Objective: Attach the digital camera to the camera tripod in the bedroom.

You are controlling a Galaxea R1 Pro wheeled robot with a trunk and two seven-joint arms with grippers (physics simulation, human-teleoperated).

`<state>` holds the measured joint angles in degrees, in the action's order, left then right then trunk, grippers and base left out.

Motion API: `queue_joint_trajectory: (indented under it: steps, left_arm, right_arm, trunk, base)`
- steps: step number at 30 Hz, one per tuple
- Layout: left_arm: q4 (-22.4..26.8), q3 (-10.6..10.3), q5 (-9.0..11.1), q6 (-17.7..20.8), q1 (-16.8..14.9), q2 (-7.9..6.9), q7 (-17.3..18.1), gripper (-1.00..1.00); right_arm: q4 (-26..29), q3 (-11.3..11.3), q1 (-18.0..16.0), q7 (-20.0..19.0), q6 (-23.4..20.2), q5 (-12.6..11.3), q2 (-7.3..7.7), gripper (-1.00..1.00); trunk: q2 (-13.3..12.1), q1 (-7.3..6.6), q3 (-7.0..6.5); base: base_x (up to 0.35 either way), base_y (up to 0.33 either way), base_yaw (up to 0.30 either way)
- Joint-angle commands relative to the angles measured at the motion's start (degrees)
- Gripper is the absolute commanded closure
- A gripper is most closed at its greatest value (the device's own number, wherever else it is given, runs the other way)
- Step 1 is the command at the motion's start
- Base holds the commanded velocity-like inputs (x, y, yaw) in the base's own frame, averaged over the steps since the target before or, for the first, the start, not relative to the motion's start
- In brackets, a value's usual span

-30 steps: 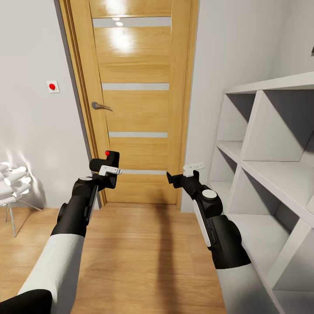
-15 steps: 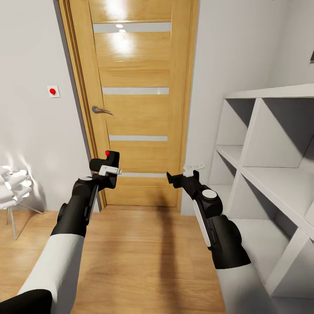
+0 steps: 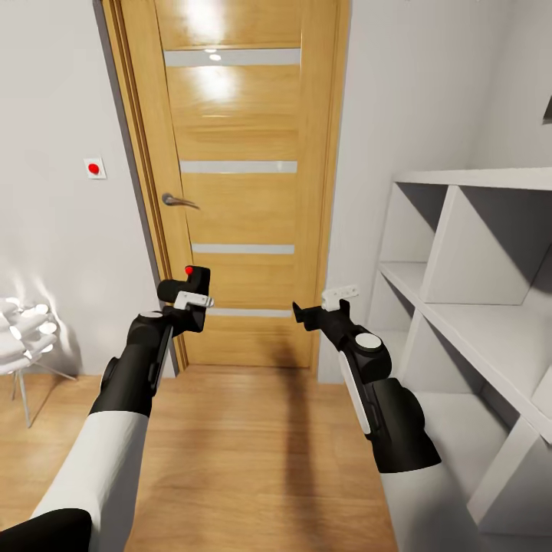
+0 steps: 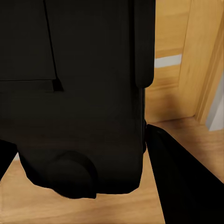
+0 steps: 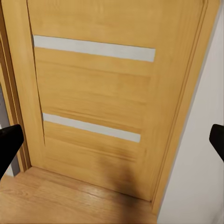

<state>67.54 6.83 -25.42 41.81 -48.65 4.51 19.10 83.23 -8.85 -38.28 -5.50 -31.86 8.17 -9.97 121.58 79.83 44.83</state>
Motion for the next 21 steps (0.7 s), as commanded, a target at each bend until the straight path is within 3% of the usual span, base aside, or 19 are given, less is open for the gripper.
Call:
queue_joint_trajectory:
  steps: [1,21]
  left_arm:
    - [0.1,0.2,-0.7,0.1,0.0,0.06,0.7,1.00]
    - [-0.2,0.2,-0.8,0.1,0.0,0.06,0.7,1.00]
  right_arm:
    - [0.1,0.1,0.0,-0.5,-0.3,0.6,-0.02,-1.00]
    - [0.1,0.1,0.0,-0.4,-0.3,0.6,-0.02,-1.00]
  trunk:
    - [-0.4,-0.23,-0.12]
    - [-8.4,-4.63,-3.71]
  base:
    - [0.000,0.000,0.000]
    - [0.000,0.000,0.000]
